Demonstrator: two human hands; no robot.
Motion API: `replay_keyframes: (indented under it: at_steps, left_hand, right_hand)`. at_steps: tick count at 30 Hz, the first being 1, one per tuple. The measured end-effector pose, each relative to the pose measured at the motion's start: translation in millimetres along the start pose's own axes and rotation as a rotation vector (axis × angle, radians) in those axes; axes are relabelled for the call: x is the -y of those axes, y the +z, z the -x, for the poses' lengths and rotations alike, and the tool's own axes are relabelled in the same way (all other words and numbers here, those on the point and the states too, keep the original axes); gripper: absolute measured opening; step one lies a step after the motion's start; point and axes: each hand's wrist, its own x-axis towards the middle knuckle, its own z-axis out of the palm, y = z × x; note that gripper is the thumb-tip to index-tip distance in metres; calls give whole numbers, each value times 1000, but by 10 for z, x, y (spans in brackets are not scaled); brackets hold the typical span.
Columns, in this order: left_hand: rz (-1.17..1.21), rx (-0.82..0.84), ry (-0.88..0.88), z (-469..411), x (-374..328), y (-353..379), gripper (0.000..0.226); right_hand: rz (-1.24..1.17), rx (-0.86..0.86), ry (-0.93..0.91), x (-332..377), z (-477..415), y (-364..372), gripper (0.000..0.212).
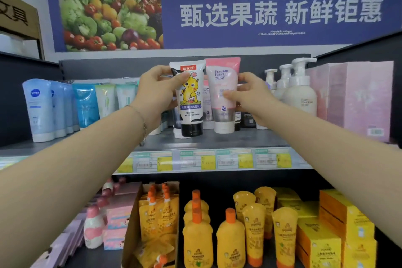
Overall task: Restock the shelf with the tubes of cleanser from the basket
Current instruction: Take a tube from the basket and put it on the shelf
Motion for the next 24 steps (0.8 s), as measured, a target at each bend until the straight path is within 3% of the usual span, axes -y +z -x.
replay_keyframes:
  at_steps: [11,24]
  left_hand:
    - [-23,-34,21,-123,109,-197,27]
    - [-8,-11,46,-111,118,-175,23]
  right_hand:
    - [311,-63,-50,-258,-403,369,37]
    - [313,-98,45,-307,-564,441,44]
